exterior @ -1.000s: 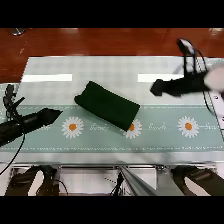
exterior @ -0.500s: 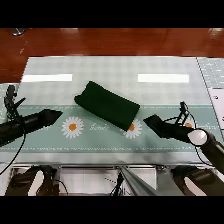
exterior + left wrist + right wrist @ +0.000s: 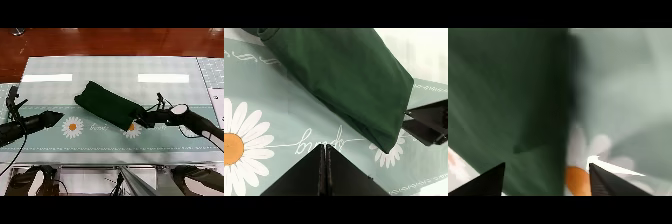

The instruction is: Fold the shirts.

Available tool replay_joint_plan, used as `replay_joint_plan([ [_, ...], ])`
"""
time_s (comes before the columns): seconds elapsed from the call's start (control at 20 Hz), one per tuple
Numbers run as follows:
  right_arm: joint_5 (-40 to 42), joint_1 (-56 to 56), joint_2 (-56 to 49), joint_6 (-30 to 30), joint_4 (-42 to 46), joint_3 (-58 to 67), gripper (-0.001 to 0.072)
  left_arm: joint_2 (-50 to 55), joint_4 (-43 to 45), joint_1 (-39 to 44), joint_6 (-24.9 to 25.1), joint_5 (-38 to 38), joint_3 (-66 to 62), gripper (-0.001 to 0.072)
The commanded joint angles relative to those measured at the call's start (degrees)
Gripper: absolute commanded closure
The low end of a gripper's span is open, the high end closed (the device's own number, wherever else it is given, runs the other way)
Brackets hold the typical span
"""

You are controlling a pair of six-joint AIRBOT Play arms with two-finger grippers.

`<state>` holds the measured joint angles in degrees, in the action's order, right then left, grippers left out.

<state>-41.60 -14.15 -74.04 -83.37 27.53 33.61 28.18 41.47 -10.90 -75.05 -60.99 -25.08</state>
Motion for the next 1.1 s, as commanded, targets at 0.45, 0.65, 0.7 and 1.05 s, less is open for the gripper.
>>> replay_joint_plan([
  [0.45,-19.7,3.7,-9.9,2.6,18.6,34.3,0.0685,0.0,0.0,0.0,0.0,0.1,0.0,0.0668],
  [0.65,-32.9,10.8,-9.9,-3.3,29.3,52.3,0.0685,0.0,0.0,0.0,0.0,0.0,0.0,0.0668],
  [0.7,-36.4,12.5,-9.9,-3.7,30.2,55.8,0.0685,0.0,0.0,0.0,0.0,-0.1,0.0,0.0668],
  [1.05,-44.5,29.1,-5.6,-7.4,32.7,67.9,0.0685,0.0,0.0,0.0,0.0,-0.1,0.0,0.0668],
])
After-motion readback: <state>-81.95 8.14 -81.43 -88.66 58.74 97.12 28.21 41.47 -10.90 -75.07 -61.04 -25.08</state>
